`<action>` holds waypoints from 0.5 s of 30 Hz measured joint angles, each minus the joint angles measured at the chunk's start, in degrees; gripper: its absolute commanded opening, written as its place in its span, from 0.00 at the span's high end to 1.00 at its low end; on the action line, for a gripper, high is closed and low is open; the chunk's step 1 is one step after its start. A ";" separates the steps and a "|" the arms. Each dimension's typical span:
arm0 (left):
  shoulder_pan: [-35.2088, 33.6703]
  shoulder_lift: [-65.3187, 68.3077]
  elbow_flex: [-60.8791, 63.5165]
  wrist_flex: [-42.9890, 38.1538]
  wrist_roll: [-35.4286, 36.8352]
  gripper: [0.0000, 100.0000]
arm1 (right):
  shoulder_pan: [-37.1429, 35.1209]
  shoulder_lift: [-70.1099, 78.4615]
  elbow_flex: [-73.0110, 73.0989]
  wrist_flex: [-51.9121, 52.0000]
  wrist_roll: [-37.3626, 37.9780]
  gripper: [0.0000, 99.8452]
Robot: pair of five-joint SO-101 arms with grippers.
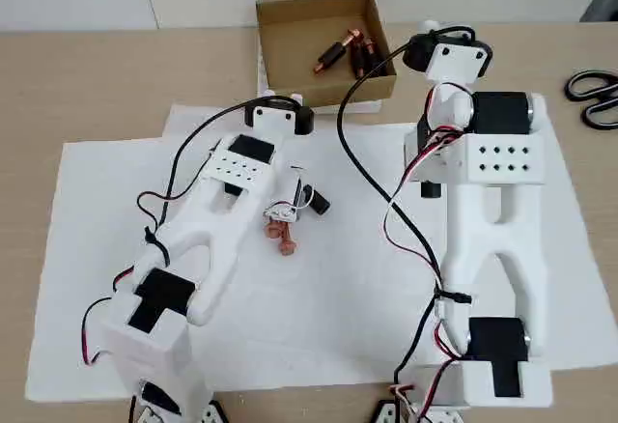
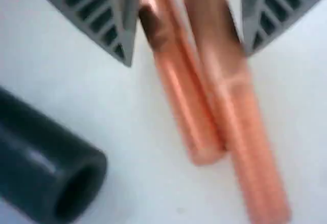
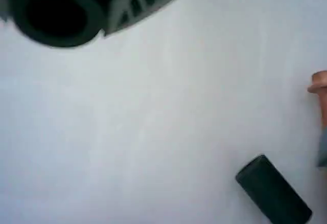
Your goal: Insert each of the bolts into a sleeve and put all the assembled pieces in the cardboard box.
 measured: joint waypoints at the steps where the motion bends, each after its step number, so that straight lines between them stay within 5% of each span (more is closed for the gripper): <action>1: 0.00 0.00 -0.53 0.97 -0.18 0.88 | 0.00 0.00 0.00 0.00 0.00 1.00; 15: -0.88 0.00 -1.58 5.80 -26.11 0.88 | 0.00 0.00 0.00 0.00 0.00 1.00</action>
